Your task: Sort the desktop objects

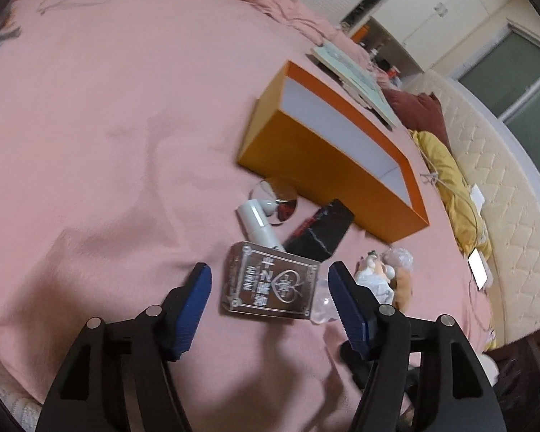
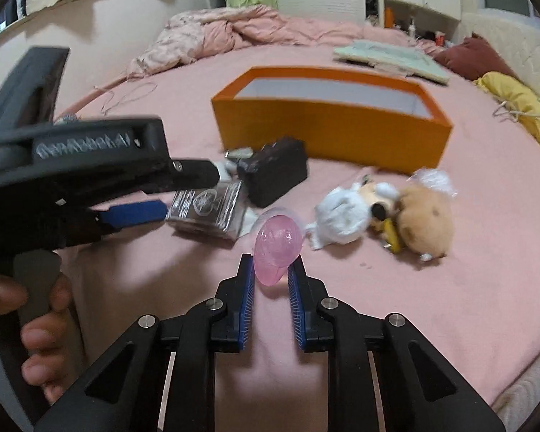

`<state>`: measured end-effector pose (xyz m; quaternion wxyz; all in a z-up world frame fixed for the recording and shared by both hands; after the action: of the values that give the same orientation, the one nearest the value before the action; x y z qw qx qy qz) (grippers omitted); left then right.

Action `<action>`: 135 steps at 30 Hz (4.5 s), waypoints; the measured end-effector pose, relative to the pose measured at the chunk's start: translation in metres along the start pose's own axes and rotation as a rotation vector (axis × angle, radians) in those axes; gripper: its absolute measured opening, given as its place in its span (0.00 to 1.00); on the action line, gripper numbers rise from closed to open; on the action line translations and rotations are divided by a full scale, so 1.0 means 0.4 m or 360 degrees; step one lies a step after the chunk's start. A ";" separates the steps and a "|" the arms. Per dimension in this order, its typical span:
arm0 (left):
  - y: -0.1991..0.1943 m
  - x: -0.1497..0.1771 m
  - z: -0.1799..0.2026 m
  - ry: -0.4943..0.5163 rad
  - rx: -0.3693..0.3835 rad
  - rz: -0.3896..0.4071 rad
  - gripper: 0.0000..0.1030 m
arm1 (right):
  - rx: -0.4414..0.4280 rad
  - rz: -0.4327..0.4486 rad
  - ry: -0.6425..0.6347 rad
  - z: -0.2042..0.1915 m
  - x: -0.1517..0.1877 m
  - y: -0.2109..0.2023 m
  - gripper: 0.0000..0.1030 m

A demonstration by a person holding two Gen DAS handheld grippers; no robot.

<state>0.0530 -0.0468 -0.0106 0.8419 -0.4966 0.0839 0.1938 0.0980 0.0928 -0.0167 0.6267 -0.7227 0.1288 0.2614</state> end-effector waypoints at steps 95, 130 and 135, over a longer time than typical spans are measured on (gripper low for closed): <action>-0.036 0.102 0.068 0.0336 -0.0480 0.0016 0.86 | 0.0186 -0.0035 0.0540 0.175 0.061 -0.063 0.66; -0.017 0.112 0.059 0.0228 -0.0455 -0.0019 0.86 | 0.0250 -0.0029 0.0602 0.196 0.059 -0.056 0.66; -0.005 0.108 0.059 0.0242 -0.0481 -0.0010 0.86 | 0.0214 -0.0032 0.0680 0.218 0.064 -0.051 0.66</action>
<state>0.0920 -0.0165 -0.0119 0.7495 -0.6310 0.1158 0.1634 0.1110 0.1849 -0.0202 0.6345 -0.7195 0.2687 0.0870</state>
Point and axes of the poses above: each gripper's, at about its wrist camera, not at the fingertips, and y roughly the way its jaws point, z to its right, x to its underside, the point moved 5 cm from there along y, roughly the way its jaws point, and after that the axes turned 11 degrees about -z, right-handed, at the moved point
